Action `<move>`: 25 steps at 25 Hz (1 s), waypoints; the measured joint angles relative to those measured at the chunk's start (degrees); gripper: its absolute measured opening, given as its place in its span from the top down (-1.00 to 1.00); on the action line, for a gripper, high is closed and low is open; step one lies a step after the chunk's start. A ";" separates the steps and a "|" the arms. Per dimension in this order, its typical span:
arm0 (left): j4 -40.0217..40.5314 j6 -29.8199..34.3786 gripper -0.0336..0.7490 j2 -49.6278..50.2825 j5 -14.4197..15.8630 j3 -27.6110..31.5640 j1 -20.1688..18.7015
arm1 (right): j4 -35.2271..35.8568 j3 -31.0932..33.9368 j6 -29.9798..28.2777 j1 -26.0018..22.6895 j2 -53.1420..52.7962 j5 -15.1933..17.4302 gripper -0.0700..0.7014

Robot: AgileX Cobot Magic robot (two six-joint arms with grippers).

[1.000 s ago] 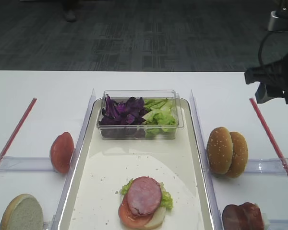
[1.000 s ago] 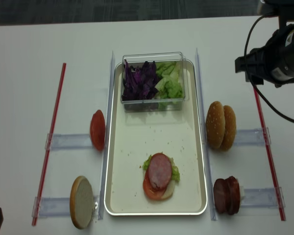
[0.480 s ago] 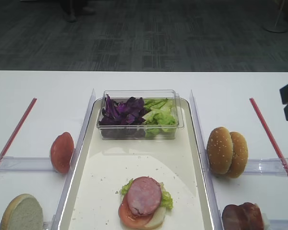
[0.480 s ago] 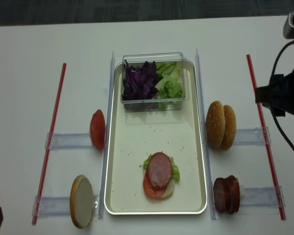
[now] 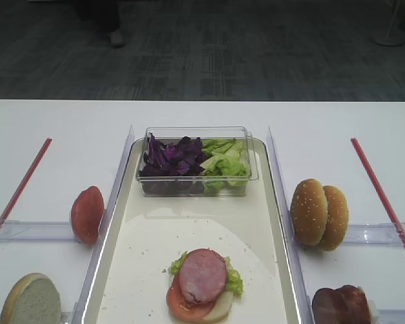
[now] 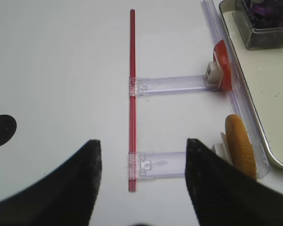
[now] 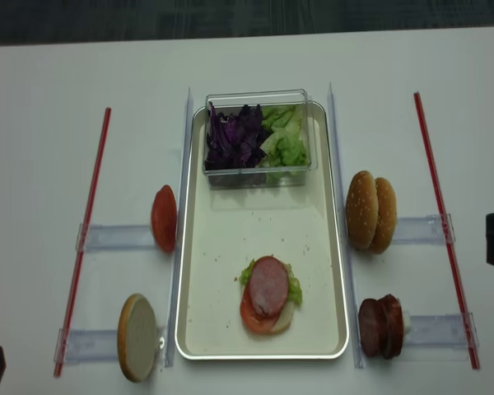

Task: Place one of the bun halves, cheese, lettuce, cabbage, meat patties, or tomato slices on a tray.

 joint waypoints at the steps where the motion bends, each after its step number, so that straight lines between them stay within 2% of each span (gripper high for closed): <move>1: 0.00 0.00 -0.02 0.00 0.00 0.00 0.00 | 0.00 0.37 0.00 0.00 -1.64 0.73 -0.34; 5: 0.00 0.00 -0.02 0.00 0.00 0.00 0.00 | -1.15 1.22 0.00 0.00 -8.04 5.04 -0.34; 9: 0.00 0.00 -0.02 0.00 0.00 0.00 0.00 | -2.19 2.72 0.00 0.00 -12.76 7.25 -0.34; 17: 0.00 0.00 -0.02 0.00 0.00 0.00 0.00 | -2.30 9.44 -0.32 0.00 -20.68 7.91 -0.34; 25: 0.00 0.00 -0.02 0.00 0.00 0.00 0.00 | -1.94 10.21 -1.27 0.00 -24.44 7.68 -0.34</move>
